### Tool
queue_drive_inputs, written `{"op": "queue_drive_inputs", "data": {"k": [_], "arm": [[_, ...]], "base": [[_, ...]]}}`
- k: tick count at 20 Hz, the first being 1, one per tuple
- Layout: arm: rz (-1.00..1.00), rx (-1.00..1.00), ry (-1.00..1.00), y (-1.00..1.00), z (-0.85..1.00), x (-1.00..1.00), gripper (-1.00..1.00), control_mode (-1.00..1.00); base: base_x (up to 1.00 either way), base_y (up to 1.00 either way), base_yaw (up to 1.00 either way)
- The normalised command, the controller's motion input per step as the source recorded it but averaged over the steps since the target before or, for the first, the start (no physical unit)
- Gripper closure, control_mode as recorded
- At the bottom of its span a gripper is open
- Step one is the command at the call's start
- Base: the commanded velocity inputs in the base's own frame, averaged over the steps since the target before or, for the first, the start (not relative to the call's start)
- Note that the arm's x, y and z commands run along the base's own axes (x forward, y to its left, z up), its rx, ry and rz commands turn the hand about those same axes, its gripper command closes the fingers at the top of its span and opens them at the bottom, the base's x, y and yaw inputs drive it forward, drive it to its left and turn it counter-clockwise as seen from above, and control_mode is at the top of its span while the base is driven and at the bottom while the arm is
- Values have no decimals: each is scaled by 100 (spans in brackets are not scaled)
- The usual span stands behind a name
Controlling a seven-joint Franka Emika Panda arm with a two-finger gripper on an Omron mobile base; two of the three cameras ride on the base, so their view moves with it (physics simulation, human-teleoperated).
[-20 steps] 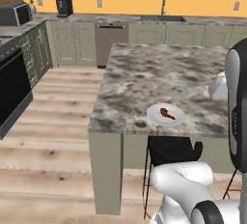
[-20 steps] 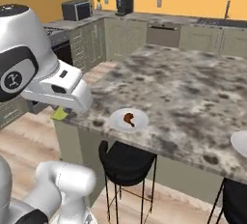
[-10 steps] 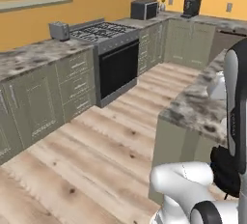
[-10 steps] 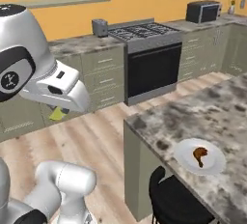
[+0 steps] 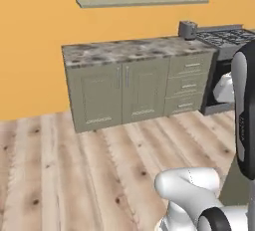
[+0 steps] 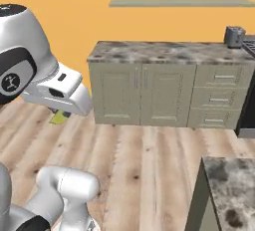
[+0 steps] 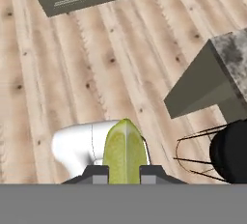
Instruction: Transport the chicken drumstick and lemon wedge to the fridge. Place the chicken drumstick on the rack containing meat and place the lemon wedge on the rack containing the vegetable, ensuring meats and vegetables are on different racks.
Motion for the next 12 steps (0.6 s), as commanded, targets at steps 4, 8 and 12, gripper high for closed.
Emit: {"op": "queue_drive_inputs", "data": {"k": [4, 8, 12], "arm": [[0, 0, 0, 0, 0, 0, 100, 100], [0, 0, 0, 0, 0, 0, 100, 100], [0, 0, 0, 0, 0, 0, 100, 100]], "base": [[1, 18, 92], [1, 13, 94], [0, 0, 100]]}}
